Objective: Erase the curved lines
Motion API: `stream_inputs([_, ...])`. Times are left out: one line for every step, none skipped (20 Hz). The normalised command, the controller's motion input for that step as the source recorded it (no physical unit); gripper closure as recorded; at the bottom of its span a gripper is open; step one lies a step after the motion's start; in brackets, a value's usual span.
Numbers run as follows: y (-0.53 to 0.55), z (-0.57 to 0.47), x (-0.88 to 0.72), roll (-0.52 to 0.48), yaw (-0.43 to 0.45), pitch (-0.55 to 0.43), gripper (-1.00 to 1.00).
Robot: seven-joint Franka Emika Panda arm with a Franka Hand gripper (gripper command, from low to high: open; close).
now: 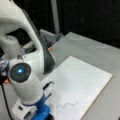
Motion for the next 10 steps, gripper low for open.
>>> stream_inputs([-0.02,0.07,-0.21,0.066,-0.025,-0.145,1.0])
stream_inputs([-0.02,0.11,-0.22,0.066,-0.026,-0.14,1.0])
stream_inputs([-0.02,0.16,-0.24,0.064,-0.035,-0.131,1.0])
stream_inputs([-0.01,0.21,-0.26,0.068,-0.05,-0.118,1.0])
stream_inputs([0.0,0.26,-0.28,0.068,-0.079,-0.115,1.0])
stream_inputs([0.0,0.3,-0.3,0.063,-0.095,-0.119,1.0])
stream_inputs([0.0,0.3,-0.31,0.06,-0.096,-0.117,1.0])
stream_inputs([0.0,0.3,-0.3,0.044,-0.097,-0.109,1.0])
stream_inputs([0.0,0.3,-0.3,0.028,-0.097,-0.099,1.0])
stream_inputs([0.01,0.29,-0.29,0.024,-0.103,-0.098,1.0])
